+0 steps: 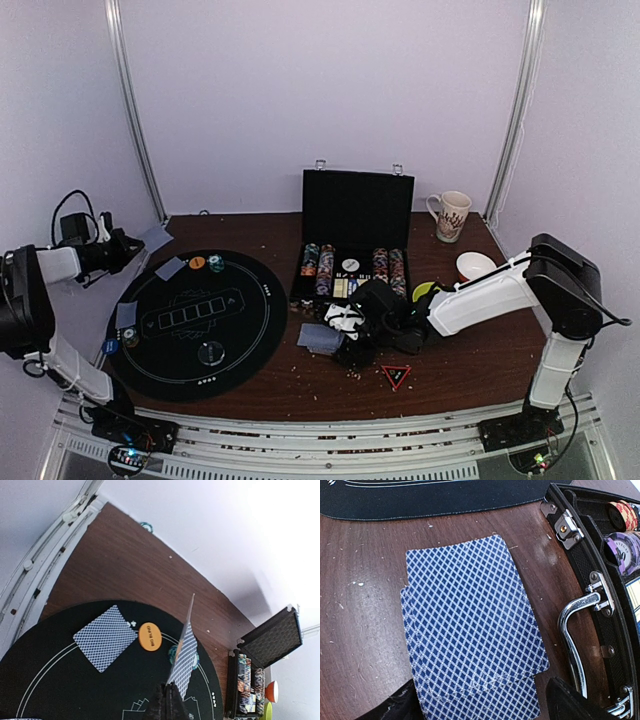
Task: Distribute texas hold em gaming equipment
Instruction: Distribute the poker card in the big blind area.
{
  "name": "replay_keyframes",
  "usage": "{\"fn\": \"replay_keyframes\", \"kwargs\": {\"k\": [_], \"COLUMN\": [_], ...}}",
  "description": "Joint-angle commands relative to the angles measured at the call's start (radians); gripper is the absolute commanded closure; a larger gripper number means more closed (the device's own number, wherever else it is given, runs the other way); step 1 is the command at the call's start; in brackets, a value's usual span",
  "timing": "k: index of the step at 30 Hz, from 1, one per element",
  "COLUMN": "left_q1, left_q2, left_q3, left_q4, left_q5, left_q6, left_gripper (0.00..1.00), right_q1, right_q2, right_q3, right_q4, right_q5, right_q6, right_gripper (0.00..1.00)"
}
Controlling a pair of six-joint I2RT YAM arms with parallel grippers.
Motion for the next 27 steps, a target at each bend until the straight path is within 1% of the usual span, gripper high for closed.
{"fn": "replay_keyframes", "kwargs": {"k": [1,8,14,18,27], "left_q1": [0.005,-0.014,-0.052,-0.057,-0.055], "left_q2": [0.149,0.329,0.423,0.451,0.453], "left_q3": [0.082,0.162,0.191,0.179,0.155], "left_q4": [0.013,0.027,0.065,0.087,0.119], "left_q5": [-0.053,-0.047,-0.03,-0.042,-0.07], "left_q6": [0.025,0.041,0.024,0.006,-0.013], "left_gripper": [1.0,1.0,1.0,1.0,1.0], "right_q1": [-0.003,-0.003,-0.003,-0.004,-0.003], "right_q2": [0.002,0.006,0.01,0.004,-0.002], "right_q3": [-0.039,-0.043,-0.033,-0.038,-0.037], "right_q4": [-0.073,-0.071,-0.075,-0.079,-0.088], "right_q5": [0.013,0.012,0.011,0.015,0.021], "right_q6": [-0.017,-0.013,-0.013,-0.013,-0.016], "right_gripper": [0.13,0.13,0.13,0.13,0.13]}}
